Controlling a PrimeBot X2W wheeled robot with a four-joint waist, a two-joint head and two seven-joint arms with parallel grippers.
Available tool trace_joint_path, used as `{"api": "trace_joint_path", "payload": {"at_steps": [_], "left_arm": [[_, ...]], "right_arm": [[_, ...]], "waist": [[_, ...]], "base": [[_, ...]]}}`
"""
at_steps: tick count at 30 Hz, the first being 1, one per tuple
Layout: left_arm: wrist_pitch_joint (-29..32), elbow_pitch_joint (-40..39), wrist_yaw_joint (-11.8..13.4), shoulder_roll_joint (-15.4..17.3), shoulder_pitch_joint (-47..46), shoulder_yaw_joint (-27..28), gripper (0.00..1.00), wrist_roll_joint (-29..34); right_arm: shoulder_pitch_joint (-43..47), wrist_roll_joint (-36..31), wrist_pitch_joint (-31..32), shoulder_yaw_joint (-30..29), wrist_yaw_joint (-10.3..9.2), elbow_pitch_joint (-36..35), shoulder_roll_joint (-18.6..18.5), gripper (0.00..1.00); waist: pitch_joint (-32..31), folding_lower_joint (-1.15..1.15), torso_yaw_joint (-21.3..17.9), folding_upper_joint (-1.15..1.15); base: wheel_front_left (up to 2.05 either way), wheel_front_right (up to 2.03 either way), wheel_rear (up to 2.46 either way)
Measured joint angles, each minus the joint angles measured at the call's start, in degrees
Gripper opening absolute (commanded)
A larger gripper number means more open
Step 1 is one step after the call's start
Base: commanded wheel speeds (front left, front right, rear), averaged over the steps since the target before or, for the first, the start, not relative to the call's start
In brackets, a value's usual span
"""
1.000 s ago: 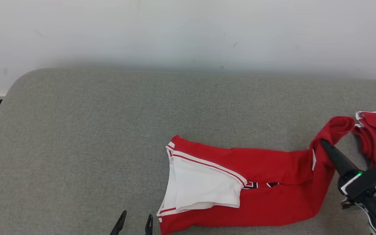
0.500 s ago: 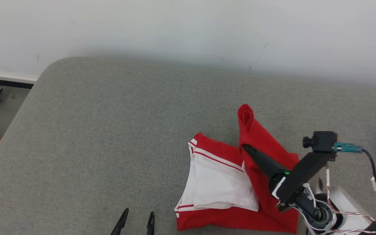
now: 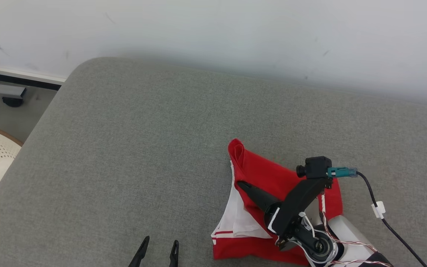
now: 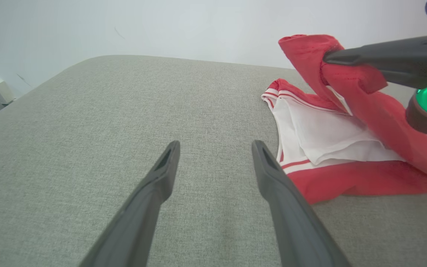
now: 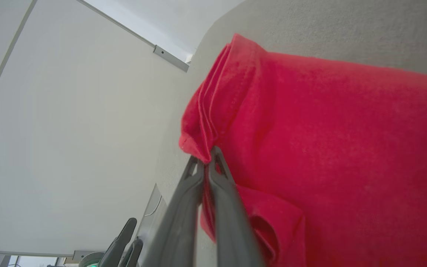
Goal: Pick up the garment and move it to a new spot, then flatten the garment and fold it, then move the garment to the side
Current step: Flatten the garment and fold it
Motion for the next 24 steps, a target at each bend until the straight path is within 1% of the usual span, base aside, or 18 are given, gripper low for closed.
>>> {"api": "trace_joint_path", "payload": {"at_steps": [2,3,4,5,6,9,13,16,19,24], "left_arm": [[-0.07,0.04,-0.01,-0.18,-0.01,-0.01,1.0,0.0],[-0.08,0.08,-0.01,-0.22,-0.02,0.02,1.0,0.0],[-0.08,0.12,-0.01,-0.25,-0.02,0.07,1.0,0.0],[-0.08,0.18,0.0,-0.27,-0.02,0.14,1.0,0.0],[-0.08,0.23,0.0,-0.32,-0.02,0.22,1.0,0.0],[-0.09,0.34,0.04,-0.33,-0.01,0.44,1.0,-0.01],[-0.09,0.46,0.07,-0.33,0.02,0.66,1.0,-0.03],[-0.13,0.37,0.13,-0.22,0.09,0.98,1.0,-0.03],[-0.13,0.1,0.32,-0.12,0.19,1.27,1.0,-0.03],[-0.14,-0.41,0.59,0.0,0.3,1.86,1.0,-0.07]], "right_arm": [[-0.18,-0.86,0.76,-0.02,0.0,1.29,0.66,0.0],[-0.18,-1.36,0.91,-0.08,0.0,1.85,0.88,0.09],[-0.19,-1.74,0.91,-0.16,-0.01,2.15,1.09,0.09],[-0.19,-2.03,0.94,-0.29,-0.01,2.27,1.31,0.47],[-0.18,-2.26,1.03,-0.44,0.0,2.29,1.55,1.0],[0.13,-2.57,0.86,-1.36,0.0,0.68,1.92,1.0],[1.51,-2.56,0.56,-2.43,0.0,-2.59,1.31,1.0],[3.67,-3.41,-0.4,-4.13,-0.01,-6.27,-0.71,1.0],[6.0,-5.22,-2.01,-6.04,0.0,-10.46,-3.48,1.0],[9.8,-8.78,-6.81,-9.06,0.0,-15.25,-6.88,1.0]], "waist": [[0.18,0.0,0.2,0.0],[0.28,0.0,0.26,0.0],[0.37,0.0,0.28,0.0],[0.42,0.0,0.25,0.0],[0.45,0.0,0.17,0.0],[0.47,0.0,-0.34,0.0],[0.35,0.0,-1.18,0.0],[0.09,0.0,-2.43,0.0],[-0.2,0.0,-4.02,0.0],[-0.75,0.0,-7.27,0.0]], "base": [[0.0,0.0,0.0],[0.0,0.0,0.0],[0.0,0.0,0.0],[0.0,0.0,0.0],[0.0,0.0,0.0],[0.0,0.0,0.0],[0.0,0.0,0.0],[0.0,0.0,0.0],[0.0,0.0,0.0],[0.0,0.0,0.0]]}}
